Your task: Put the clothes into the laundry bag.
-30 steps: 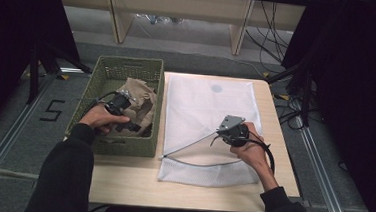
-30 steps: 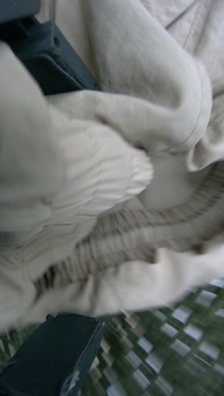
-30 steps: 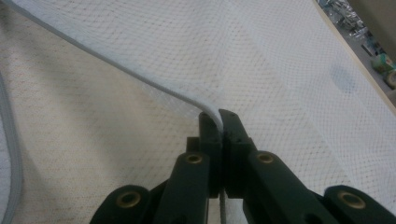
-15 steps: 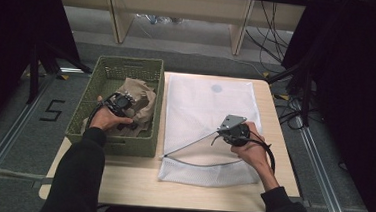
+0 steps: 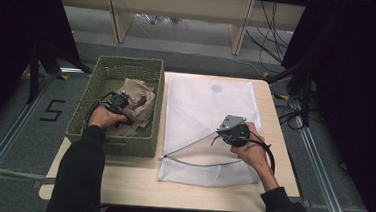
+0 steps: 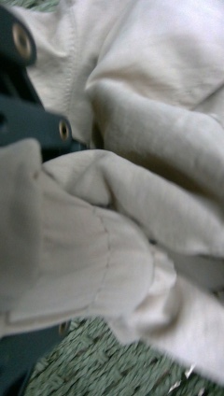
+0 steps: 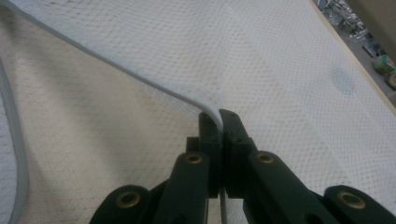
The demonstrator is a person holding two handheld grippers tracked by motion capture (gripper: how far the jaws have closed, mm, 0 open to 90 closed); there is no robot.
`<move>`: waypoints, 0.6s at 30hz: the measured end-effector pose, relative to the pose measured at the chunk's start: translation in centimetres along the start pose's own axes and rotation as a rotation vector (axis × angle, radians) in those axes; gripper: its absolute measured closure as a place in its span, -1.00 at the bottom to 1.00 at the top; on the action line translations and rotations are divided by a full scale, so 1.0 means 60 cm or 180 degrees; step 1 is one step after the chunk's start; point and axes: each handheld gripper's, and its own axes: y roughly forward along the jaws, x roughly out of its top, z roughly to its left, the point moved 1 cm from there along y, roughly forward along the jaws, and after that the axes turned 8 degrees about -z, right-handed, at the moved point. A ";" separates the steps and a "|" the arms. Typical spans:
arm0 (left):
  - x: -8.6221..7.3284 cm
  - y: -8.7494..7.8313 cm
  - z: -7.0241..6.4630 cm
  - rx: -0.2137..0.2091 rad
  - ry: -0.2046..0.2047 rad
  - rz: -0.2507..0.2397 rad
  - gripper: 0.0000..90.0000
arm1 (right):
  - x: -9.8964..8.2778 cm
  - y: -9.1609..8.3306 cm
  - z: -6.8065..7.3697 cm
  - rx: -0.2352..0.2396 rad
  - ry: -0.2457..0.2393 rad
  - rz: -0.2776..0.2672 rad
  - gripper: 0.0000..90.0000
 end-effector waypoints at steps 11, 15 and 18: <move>0.024 -0.067 0.000 0.0081 -0.0207 -0.0644 0.42 | 0.004 -0.004 -0.004 -0.0010 0.0063 -0.0047 1.00; 0.029 -0.114 0.009 0.0058 -0.0381 -0.0973 0.42 | 0.007 -0.007 -0.005 -0.0037 0.0120 -0.0073 1.00; 0.035 -0.151 0.010 -0.0030 -0.0494 -0.1165 0.42 | 0.012 -0.009 -0.013 -0.0051 0.0097 -0.0105 1.00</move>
